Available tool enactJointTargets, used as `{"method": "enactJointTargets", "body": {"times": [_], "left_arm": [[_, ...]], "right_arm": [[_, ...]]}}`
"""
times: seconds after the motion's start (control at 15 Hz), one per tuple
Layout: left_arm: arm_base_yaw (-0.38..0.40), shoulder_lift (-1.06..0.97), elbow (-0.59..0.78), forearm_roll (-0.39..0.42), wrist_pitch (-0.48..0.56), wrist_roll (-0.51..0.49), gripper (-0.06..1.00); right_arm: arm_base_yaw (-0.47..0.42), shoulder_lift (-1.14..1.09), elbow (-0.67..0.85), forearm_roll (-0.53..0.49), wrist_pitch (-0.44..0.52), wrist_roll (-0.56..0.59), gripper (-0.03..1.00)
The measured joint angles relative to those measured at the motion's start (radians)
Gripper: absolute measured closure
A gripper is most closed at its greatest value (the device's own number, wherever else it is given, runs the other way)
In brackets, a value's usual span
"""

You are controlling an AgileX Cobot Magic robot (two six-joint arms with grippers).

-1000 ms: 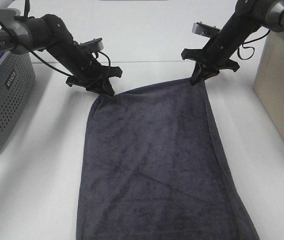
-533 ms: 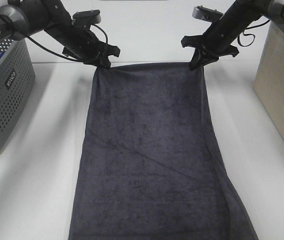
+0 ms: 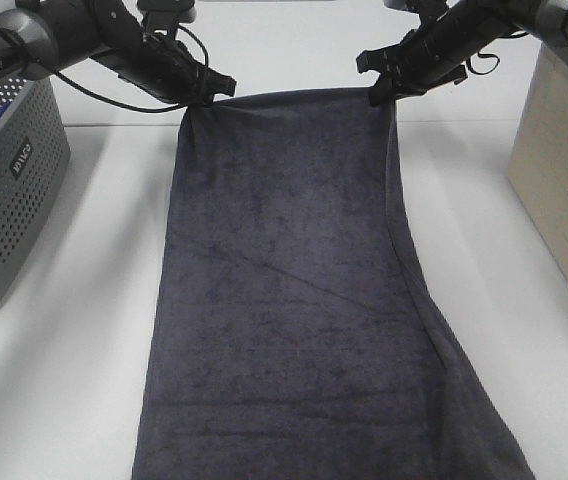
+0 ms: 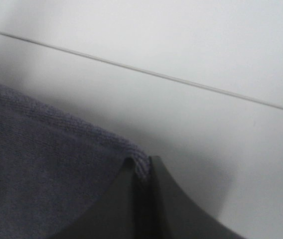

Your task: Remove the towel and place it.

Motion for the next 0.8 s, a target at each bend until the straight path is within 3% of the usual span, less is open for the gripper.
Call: {"method": "enactJointTargets", "body": {"times": [0.8], "left_arm": [[-0.010,0.047,0.000,0.013,-0.176,0.044,0.92]], "right_arm": [[0.001,0.044,0.005,-0.033,-0.155,-0.022,0.91]]}}
